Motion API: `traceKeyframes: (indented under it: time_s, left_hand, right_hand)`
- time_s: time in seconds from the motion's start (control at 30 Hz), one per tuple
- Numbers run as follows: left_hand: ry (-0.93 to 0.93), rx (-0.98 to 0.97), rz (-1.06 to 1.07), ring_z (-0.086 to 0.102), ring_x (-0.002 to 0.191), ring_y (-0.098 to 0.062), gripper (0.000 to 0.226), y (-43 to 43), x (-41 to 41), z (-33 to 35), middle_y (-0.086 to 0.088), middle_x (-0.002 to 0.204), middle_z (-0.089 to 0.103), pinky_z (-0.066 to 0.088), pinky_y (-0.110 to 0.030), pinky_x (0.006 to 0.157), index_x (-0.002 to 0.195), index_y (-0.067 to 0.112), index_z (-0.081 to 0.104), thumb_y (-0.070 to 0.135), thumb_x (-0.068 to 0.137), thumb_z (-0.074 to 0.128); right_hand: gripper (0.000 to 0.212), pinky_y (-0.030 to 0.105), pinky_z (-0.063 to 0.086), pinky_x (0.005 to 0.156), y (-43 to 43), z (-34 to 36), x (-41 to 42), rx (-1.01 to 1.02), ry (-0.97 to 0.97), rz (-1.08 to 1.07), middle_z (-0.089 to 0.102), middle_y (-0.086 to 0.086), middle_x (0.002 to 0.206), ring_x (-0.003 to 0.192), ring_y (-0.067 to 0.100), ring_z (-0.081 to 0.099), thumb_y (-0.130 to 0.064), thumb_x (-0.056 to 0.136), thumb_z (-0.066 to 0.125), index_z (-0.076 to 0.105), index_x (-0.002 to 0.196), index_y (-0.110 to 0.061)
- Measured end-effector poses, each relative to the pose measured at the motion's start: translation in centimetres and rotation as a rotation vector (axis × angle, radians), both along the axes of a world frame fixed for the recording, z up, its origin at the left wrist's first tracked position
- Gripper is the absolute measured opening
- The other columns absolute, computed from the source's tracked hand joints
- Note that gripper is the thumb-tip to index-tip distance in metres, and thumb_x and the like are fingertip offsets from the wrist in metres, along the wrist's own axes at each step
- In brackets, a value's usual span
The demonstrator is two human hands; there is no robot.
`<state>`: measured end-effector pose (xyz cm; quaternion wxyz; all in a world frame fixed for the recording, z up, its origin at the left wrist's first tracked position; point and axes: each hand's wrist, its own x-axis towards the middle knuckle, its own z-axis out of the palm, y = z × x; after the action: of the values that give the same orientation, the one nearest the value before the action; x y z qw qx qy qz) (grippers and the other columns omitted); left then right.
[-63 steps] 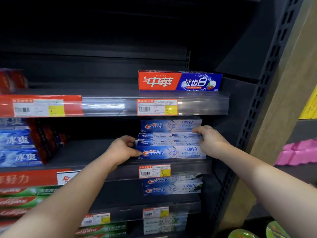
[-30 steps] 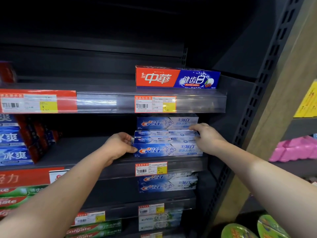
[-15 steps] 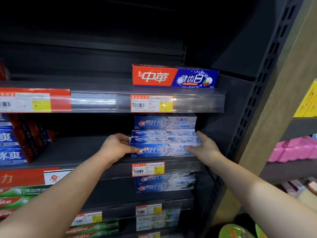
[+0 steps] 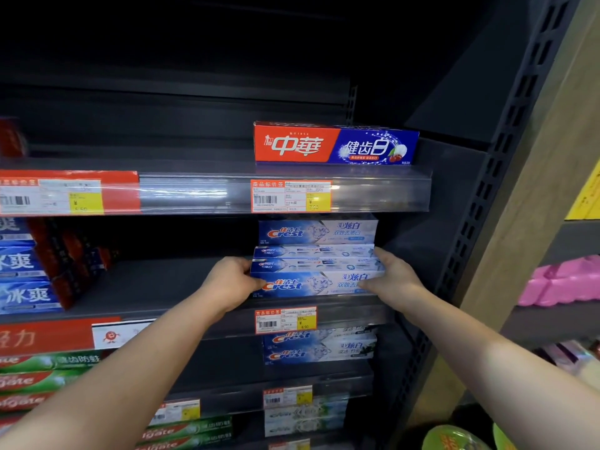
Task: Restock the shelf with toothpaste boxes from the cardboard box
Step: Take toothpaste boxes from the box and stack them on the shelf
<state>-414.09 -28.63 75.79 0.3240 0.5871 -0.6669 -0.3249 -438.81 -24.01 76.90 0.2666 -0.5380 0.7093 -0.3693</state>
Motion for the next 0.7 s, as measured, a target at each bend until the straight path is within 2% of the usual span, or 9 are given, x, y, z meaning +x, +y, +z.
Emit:
traceKeyframes:
  time_s: [0.2, 0.33, 0.43, 0.53, 0.6, 0.7]
  left_hand:
    - [0.067, 0.042, 0.01, 0.066, 0.082, -0.018, 0.025, -0.4, 0.9, -0.1, -0.006, 0.09, 0.072, 0.051, -0.032, 0.08, 0.097, 0.011, 0.07, 0.012, 0.073, 0.075]
    - [0.073, 0.043, 0.041, 0.067, 0.081, -0.021, 0.019, -0.7, 1.0, -0.3, -0.008, 0.088, 0.073, 0.052, -0.035, 0.085, 0.089, 0.011, 0.072, 0.012, 0.07, 0.077]
    - [0.077, 0.046, 0.036, 0.068, 0.082, -0.02, 0.022, -0.5, 0.8, -0.4, -0.006, 0.088, 0.073, 0.053, -0.035, 0.083, 0.093, 0.013, 0.071, 0.011, 0.071, 0.076]
    - [0.014, 0.033, 0.01, 0.066, 0.081, -0.014, 0.029, 0.0, 0.6, -0.4, -0.002, 0.092, 0.072, 0.052, -0.029, 0.074, 0.1, 0.015, 0.068, 0.014, 0.072, 0.075]
    - [-0.039, 0.011, 0.028, 0.066, 0.087, -0.016, 0.033, 0.3, 0.6, -0.3, -0.002, 0.098, 0.072, 0.052, -0.035, 0.084, 0.103, 0.017, 0.067, 0.02, 0.072, 0.076]
    - [-0.055, -0.029, 0.056, 0.062, 0.093, -0.016, 0.044, 1.2, 0.7, 0.1, 0.0, 0.107, 0.067, 0.047, -0.029, 0.085, 0.116, 0.015, 0.061, 0.02, 0.074, 0.074]
  right_hand:
    - [0.074, 0.021, 0.034, 0.099, 0.3, 0.1, -0.2, 0.01, 0.04, 0.002, 0.045, 0.005, 0.14, 0.122, 0.019, 0.047, -0.006, 0.079, 0.068, 0.03, 0.142, -0.011]
    - [0.07, 0.017, 0.036, 0.089, 0.3, 0.6, -0.4, 0.024, 0.053, 0.05, 0.05, 0.004, 0.133, 0.107, 0.014, 0.051, -0.004, 0.079, 0.065, 0.032, 0.141, -0.012]
    - [0.079, 0.02, 0.035, 0.099, 0.1, 0.5, -0.4, 0.066, 0.062, 0.076, 0.04, 0.003, 0.142, 0.124, 0.017, 0.045, -0.009, 0.079, 0.066, 0.023, 0.145, -0.017]
    - [0.078, 0.027, 0.024, 0.113, 0.0, 0.1, -0.3, 0.067, 0.133, 0.097, 0.021, 0.007, 0.153, 0.138, 0.019, 0.027, -0.013, 0.079, 0.066, 0.024, 0.144, -0.017]
    - [0.077, 0.025, 0.019, 0.114, 0.0, 0.0, -0.4, 0.05, 0.184, 0.098, 0.012, 0.009, 0.155, 0.142, 0.02, 0.02, -0.014, 0.079, 0.067, 0.026, 0.144, -0.017]
    - [0.076, 0.023, 0.016, 0.113, 0.5, 0.3, -0.7, 0.02, 0.237, 0.112, 0.012, 0.01, 0.155, 0.142, 0.02, 0.018, -0.017, 0.08, 0.067, 0.027, 0.144, -0.017]
